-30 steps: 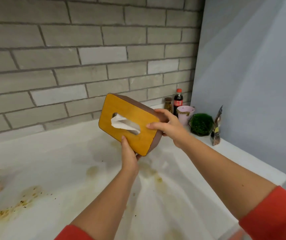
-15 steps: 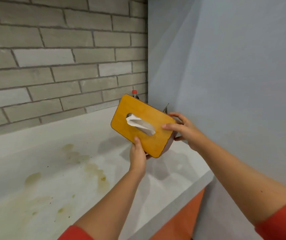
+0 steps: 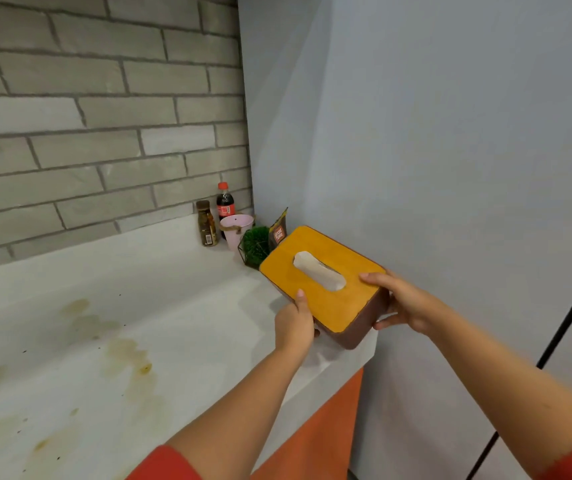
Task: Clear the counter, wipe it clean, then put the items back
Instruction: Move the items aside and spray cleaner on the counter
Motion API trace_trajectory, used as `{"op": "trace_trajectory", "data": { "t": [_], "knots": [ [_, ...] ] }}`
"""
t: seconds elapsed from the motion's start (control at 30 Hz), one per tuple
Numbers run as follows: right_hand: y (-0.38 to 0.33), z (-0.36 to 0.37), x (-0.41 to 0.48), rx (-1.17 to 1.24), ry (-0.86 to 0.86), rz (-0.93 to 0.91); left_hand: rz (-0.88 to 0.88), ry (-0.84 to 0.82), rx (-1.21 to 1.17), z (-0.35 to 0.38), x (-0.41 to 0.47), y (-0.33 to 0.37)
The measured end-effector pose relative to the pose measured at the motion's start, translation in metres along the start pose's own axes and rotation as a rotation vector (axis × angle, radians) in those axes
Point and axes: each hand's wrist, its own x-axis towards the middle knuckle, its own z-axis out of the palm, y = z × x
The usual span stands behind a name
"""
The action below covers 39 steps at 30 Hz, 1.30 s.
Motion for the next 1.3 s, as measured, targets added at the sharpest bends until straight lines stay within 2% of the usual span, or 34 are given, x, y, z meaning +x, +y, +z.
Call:
{"op": "trace_trajectory", "data": {
  "t": [0.23,0.5,0.67,1.13,1.3],
  "knots": [
    [0.016,-0.013,0.016,0.165,0.045,0.157,-0.030,-0.102,0.108,0.021,0.016,-0.010],
    [0.017,-0.004,0.040,0.193,0.081,0.171,0.033,-0.103,0.215,0.012,0.024,-0.002],
    [0.016,0.004,0.055,0.097,0.111,0.131,0.072,-0.105,0.362,0.001,0.034,-0.001],
    [0.011,0.001,0.071,-0.153,0.171,0.092,0.094,-0.072,0.528,0.008,0.050,0.005],
    [0.002,0.010,0.075,-0.371,0.413,-0.135,0.079,-0.090,0.512,0.007,0.048,0.007]
  ]
}}
